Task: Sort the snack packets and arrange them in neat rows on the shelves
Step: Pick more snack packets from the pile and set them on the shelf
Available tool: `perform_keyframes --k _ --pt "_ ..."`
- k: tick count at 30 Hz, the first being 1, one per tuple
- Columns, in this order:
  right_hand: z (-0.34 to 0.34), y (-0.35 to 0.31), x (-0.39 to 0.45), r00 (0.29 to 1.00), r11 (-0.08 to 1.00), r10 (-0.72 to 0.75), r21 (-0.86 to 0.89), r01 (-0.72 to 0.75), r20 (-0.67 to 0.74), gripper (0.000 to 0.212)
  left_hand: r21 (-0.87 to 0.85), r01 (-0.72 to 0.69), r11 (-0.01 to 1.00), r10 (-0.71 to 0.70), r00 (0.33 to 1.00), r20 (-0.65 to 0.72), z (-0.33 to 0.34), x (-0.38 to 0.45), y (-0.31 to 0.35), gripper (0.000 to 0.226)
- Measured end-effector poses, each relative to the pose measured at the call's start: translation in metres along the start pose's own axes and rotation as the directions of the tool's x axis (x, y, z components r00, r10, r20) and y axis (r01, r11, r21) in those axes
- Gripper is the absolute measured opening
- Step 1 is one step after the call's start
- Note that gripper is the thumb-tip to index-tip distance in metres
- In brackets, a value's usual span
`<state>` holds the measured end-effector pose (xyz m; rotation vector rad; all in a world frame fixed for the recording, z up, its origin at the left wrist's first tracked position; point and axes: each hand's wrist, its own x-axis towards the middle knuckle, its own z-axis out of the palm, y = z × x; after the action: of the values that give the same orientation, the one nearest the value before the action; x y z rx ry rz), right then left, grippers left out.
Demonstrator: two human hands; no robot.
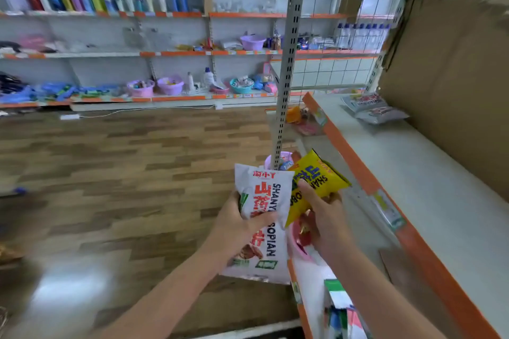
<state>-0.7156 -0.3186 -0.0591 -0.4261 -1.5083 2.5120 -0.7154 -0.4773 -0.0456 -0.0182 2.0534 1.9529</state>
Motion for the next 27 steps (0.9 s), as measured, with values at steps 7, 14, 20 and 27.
perform_keyframes --k 7,14,20,27 --pt "-0.014 -0.043 0.104 0.984 0.963 -0.139 -0.248 0.108 -0.114 0.038 -0.001 0.015 1.000 -0.015 1.000 -0.016 0.012 0.102 0.043 0.040" --pt "-0.073 -0.072 0.145 0.992 0.984 0.092 -0.143 -0.104 -0.088 0.028 -0.102 0.136 0.985 -0.114 0.974 0.198 0.073 0.180 0.055 0.030" --pt "-0.112 -0.090 0.170 0.990 0.968 0.136 -0.206 -0.143 -0.048 0.069 0.017 0.124 0.992 -0.120 0.898 0.424 0.137 0.233 0.067 0.038" --pt "-0.154 -0.112 0.209 0.966 0.967 0.040 -0.234 -0.103 -0.257 0.065 0.271 0.076 0.960 -0.224 0.789 0.572 0.198 0.319 0.076 0.079"
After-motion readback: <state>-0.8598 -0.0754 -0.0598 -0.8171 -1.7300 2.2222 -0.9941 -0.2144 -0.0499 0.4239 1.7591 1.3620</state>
